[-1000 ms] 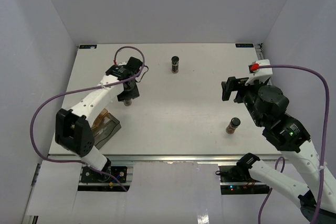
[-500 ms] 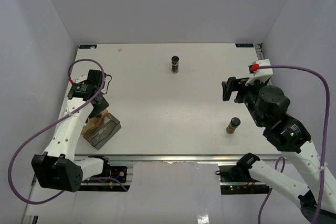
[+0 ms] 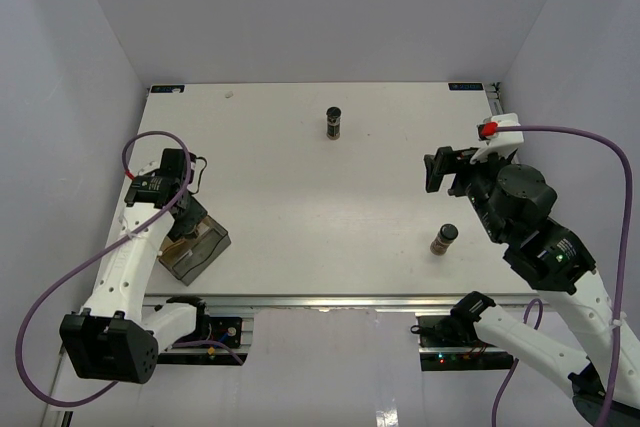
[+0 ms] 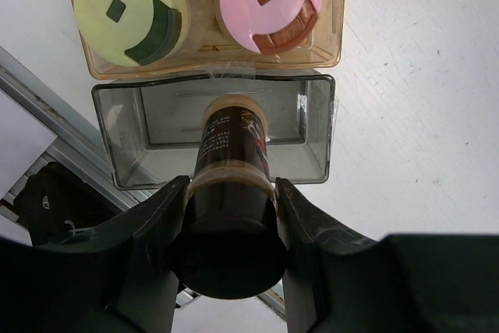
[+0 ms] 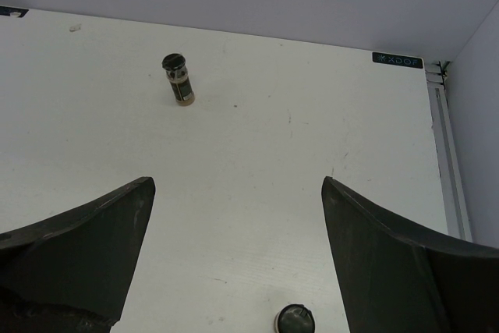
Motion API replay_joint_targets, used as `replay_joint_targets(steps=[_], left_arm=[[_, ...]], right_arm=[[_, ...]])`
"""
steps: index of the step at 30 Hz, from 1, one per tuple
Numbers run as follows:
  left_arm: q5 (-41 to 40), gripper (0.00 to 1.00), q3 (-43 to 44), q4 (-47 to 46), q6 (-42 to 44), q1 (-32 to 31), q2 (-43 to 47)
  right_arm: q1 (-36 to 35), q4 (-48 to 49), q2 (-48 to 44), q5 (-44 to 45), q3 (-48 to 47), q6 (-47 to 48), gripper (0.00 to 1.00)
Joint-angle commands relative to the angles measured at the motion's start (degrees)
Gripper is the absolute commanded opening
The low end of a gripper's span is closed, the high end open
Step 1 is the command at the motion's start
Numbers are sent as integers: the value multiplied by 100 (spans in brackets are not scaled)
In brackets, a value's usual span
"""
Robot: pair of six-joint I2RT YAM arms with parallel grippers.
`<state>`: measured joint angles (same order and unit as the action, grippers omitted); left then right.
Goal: Organize the condiment bottles
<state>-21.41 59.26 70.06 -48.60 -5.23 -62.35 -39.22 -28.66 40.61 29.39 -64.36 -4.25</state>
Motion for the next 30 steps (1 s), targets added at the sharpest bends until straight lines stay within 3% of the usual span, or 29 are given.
replay_joint_targets(steps=[1,9,17,23,30], left_arm=[[-137,0,-20,67,-265,5,191],[14,0,-698,-171,-497,5,399],[-236,0,-754,16,-1277,14,428],[12,0,-1010,-173,-1522,15,353],[-293,0,-1149,-153,-1798,22,218]], right_arm=[[2,106,53,-5,-278,55,94],[2,129,26,-6,-226,44,94],[2,171,-87,27,-109,65,93],[-5,204,-166,69,-12,77,93],[-4,270,-317,146,90,115,93]])
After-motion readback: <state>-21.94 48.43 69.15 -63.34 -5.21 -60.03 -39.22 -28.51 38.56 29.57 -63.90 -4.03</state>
